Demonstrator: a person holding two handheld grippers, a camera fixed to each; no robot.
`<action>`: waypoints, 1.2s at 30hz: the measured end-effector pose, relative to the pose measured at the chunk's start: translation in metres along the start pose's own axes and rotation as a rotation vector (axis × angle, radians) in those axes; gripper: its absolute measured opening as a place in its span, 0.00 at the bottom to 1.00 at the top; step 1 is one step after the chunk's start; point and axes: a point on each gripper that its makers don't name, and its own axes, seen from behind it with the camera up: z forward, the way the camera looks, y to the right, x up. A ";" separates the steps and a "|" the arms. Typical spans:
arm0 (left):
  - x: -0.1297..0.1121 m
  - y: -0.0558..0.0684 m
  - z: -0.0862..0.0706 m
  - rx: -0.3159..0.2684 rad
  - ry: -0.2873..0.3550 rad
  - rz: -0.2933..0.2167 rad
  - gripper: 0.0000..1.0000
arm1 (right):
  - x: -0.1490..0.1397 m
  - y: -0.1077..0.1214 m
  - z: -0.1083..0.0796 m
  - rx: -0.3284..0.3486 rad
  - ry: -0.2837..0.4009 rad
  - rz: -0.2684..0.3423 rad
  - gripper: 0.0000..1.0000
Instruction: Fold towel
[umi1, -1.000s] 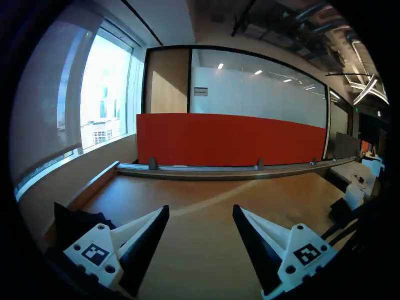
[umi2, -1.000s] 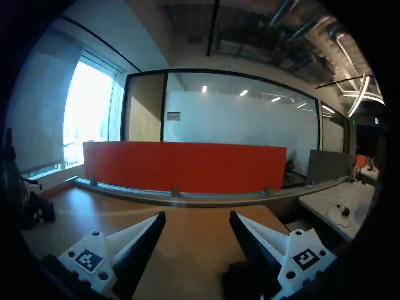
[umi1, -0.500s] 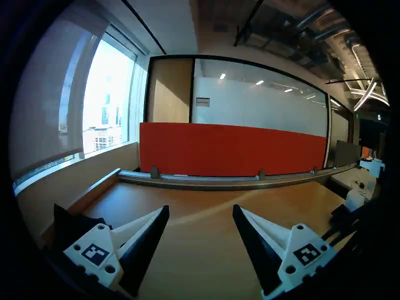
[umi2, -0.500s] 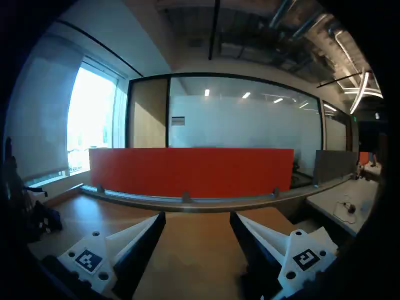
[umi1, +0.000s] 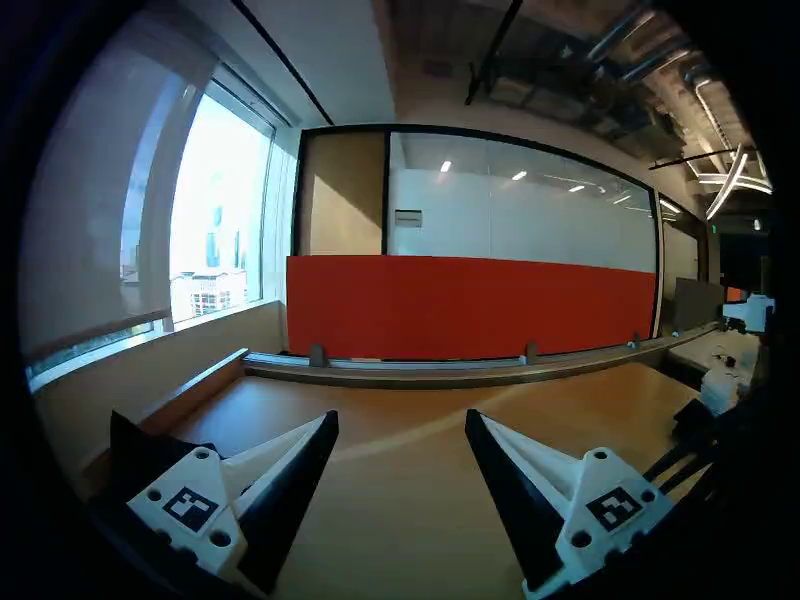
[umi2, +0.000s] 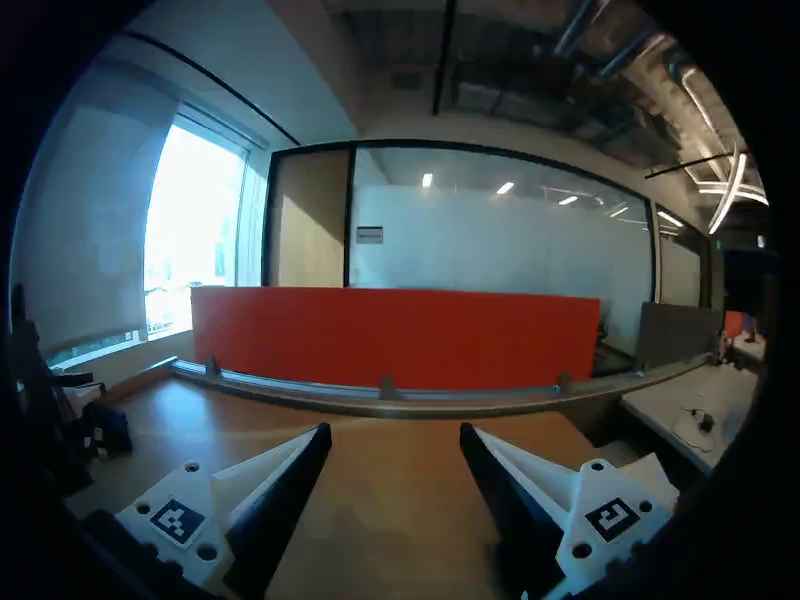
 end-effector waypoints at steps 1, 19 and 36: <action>-0.001 -0.001 0.000 0.002 0.006 -0.001 0.94 | 0.000 -0.003 0.000 0.006 0.001 0.000 1.00; -0.053 -0.018 0.008 0.028 0.089 0.004 0.94 | -0.028 -0.039 0.010 0.036 0.015 -0.032 1.00; -0.101 -0.015 0.015 0.047 0.123 0.012 0.94 | -0.075 -0.032 0.021 0.034 0.012 -0.028 1.00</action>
